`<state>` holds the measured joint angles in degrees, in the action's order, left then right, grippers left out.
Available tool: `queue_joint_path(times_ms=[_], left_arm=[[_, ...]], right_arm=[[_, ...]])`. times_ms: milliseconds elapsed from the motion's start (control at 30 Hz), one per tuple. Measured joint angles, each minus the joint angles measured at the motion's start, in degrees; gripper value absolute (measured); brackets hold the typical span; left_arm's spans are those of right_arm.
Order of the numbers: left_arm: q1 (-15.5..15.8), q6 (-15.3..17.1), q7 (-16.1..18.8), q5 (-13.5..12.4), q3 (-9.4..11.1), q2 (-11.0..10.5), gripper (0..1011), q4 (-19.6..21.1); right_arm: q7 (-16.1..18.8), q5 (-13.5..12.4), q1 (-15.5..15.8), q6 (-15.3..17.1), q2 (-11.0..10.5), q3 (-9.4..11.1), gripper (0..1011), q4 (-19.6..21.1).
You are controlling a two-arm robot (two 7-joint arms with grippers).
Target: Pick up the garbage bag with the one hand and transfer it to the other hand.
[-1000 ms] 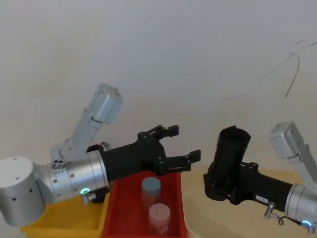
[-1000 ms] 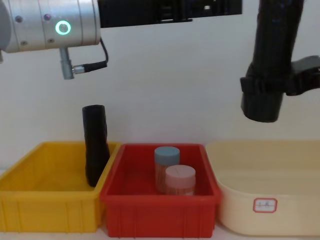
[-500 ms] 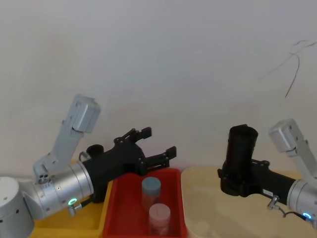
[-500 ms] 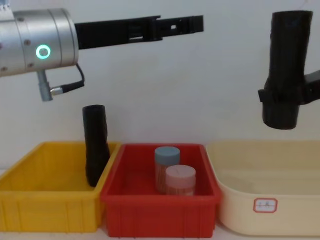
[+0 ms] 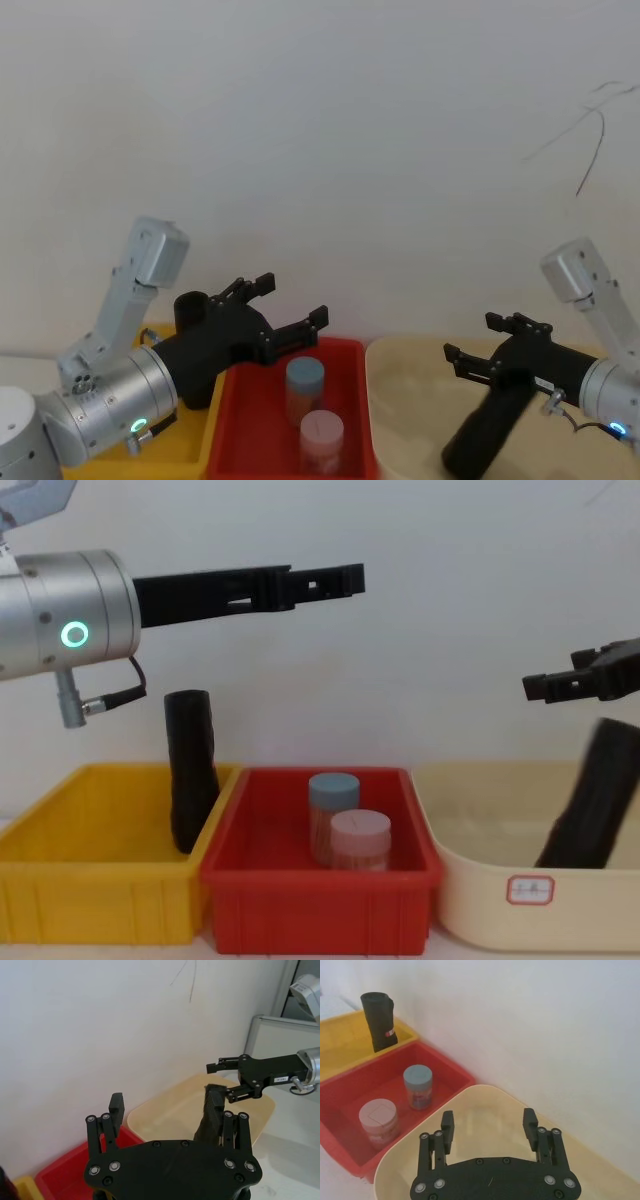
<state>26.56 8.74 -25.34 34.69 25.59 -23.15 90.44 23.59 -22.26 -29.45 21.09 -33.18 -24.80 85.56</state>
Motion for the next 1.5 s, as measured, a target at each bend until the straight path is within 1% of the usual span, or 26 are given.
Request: queue_joint_path(times_ms=[33,100,167,267,433,633,767,1000,1067,1100,1200,1267,1333,1433,1500], left_arm=[[-0.14,-0.02,0.33,-0.08,-0.04,-0.01,1000,-0.04],[-0.26,-0.05,0.62,-0.15,-0.07,-0.01,1000,-0.06],[-0.44,-0.09,0.99,-0.23,-0.12,-0.03,1000,-0.11],[-0.6,-0.14,1.35,-0.32,-0.17,-0.03,1000,-0.16],[-0.79,-0.18,1.79,-0.42,-0.22,-0.03,1000,-0.22],[-0.97,-0.21,2.17,-0.51,-0.26,-0.03,1000,-0.26],[-1.05,-0.23,2.35,-0.54,-0.28,-0.03,1000,-0.28],[-1.13,-0.24,2.52,-0.58,-0.32,-0.03,1000,-0.33],[-1.14,-0.24,2.55,-0.6,-0.31,-0.03,1000,-0.33],[-1.15,-0.24,2.57,-0.6,-0.32,-0.03,1000,-0.33],[-1.16,-0.24,2.57,-0.6,-0.33,-0.03,1000,-0.33],[-1.18,-0.2,2.63,-0.61,-0.34,-0.04,1000,-0.33],[-1.21,-0.04,2.8,-0.6,-0.36,-0.05,1000,-0.33],[-1.24,0.24,3.04,-0.6,-0.42,-0.02,1000,-0.42],[-1.24,0.4,3.19,-0.62,-0.44,0.02,1000,-0.58]], right_arm=[[-0.11,0.09,-0.08,0.1,0.05,-0.02,847,-0.16],[-0.21,0.18,-0.14,0.19,0.1,-0.03,885,-0.29],[-0.38,0.26,-0.22,0.26,0.18,-0.06,948,-0.48],[-0.47,0.39,-0.32,0.34,0.24,-0.06,999,-0.62],[-0.36,0.47,-0.37,0.37,0.28,-0.15,1001,-0.64],[1.29,0.59,-0.77,0.19,0.41,-0.84,1001,-0.41],[2.78,0.66,-1.34,0.04,0.62,-1.65,1001,-0.29],[6.26,0.69,-2.88,0.07,1.23,-3.82,1001,-0.45],[7.59,0.69,-3.54,0.26,1.58,-4.67,1001,-0.72],[8.42,0.69,-4.1,0.4,1.93,-5.44,1001,-1.04],[9.61,0.71,-4.96,0.75,2.57,-6.51,1001,-1.69],[11.26,0.79,-6.36,1.58,3.86,-8.21,1001,-2.9],[11.56,0.81,-6.68,1.76,4.16,-8.58,1001,-3.21],[12.78,0.96,-8.21,2.76,5.81,-10.28,1001,-4.96],[13.04,1.03,-8.69,3.08,6.36,-10.76,1001,-5.52]])
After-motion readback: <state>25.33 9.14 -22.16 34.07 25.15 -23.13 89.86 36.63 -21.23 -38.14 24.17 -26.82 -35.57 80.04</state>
